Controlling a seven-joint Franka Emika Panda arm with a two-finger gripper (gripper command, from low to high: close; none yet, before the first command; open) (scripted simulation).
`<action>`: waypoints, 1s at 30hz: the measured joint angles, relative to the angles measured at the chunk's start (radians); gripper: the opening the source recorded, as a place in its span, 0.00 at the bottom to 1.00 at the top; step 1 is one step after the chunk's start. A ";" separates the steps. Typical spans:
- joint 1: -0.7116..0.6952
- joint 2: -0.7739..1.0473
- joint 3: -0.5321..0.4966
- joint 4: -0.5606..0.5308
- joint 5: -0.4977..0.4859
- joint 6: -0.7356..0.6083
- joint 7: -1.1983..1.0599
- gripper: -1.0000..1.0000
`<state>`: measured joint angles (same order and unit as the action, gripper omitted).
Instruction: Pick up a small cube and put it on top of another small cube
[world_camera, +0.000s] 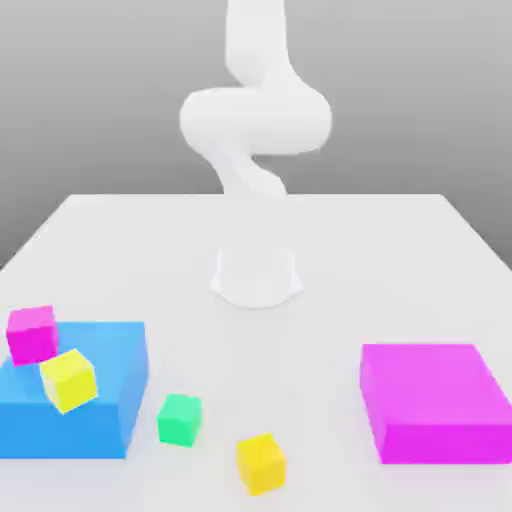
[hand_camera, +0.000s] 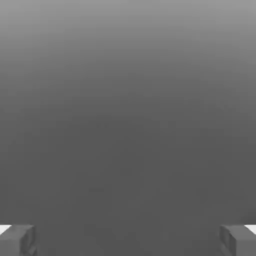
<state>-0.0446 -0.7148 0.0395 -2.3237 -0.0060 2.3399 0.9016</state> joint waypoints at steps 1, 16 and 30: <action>-0.019 0.037 0.017 -0.010 -0.003 0.017 0.044 0.50; -0.208 0.549 0.199 -0.152 -0.115 0.256 0.707 0.50; -0.154 1.024 0.137 -0.233 -0.178 0.520 1.180 0.50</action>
<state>-0.1984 0.3090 0.1761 -2.5563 -0.1842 2.8599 2.0817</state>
